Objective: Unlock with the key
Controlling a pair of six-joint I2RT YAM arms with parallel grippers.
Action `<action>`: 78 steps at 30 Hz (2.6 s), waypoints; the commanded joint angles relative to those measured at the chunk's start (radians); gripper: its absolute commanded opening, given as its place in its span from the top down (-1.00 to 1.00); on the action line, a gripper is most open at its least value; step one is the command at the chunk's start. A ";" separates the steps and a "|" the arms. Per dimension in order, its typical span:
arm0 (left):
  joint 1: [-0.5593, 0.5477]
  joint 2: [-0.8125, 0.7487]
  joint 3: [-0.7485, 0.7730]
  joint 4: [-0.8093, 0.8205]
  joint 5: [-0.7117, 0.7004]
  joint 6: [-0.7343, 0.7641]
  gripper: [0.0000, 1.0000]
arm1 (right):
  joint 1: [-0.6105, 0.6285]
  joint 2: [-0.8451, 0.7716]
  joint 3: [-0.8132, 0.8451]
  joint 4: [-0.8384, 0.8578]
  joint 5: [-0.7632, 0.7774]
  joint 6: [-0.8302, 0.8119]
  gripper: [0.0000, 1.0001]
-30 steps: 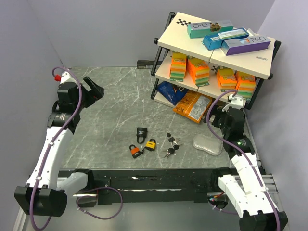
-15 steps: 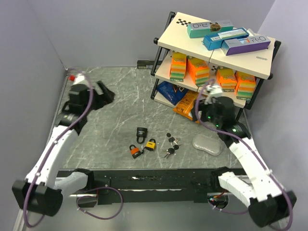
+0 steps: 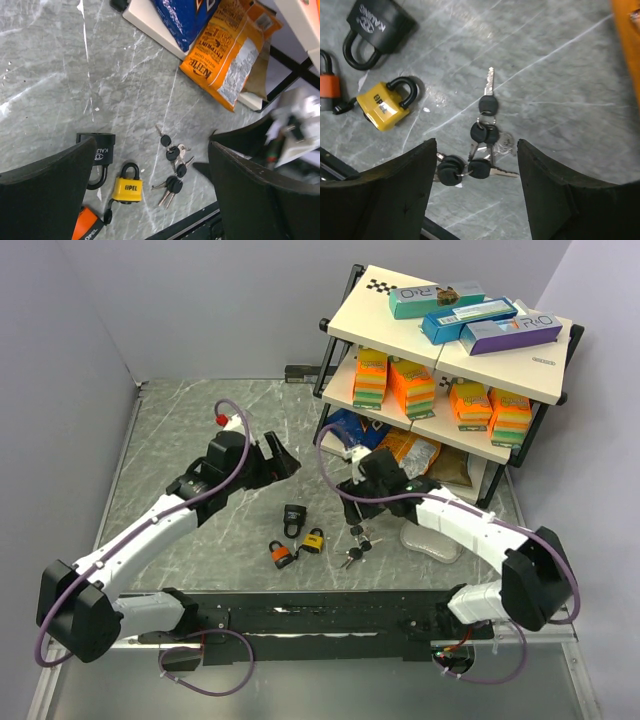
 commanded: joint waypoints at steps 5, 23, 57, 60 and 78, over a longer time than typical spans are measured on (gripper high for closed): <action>0.001 -0.021 -0.022 0.051 -0.041 -0.074 -0.99 | 0.093 0.126 -0.012 0.077 0.092 0.001 -0.33; 0.021 -0.156 -0.079 -0.010 -0.116 -0.068 -0.93 | 0.101 0.382 0.163 -0.070 0.198 0.018 -0.02; 0.048 -0.188 -0.102 -0.034 -0.093 -0.111 -0.93 | 0.104 0.492 0.242 -0.142 0.171 0.076 0.80; 0.050 -0.163 -0.103 -0.031 -0.073 -0.111 -0.93 | 0.105 0.466 0.227 -0.121 0.168 0.078 0.98; 0.050 0.249 0.101 0.007 0.230 0.006 -0.93 | 0.108 0.256 0.106 0.096 0.148 0.065 1.00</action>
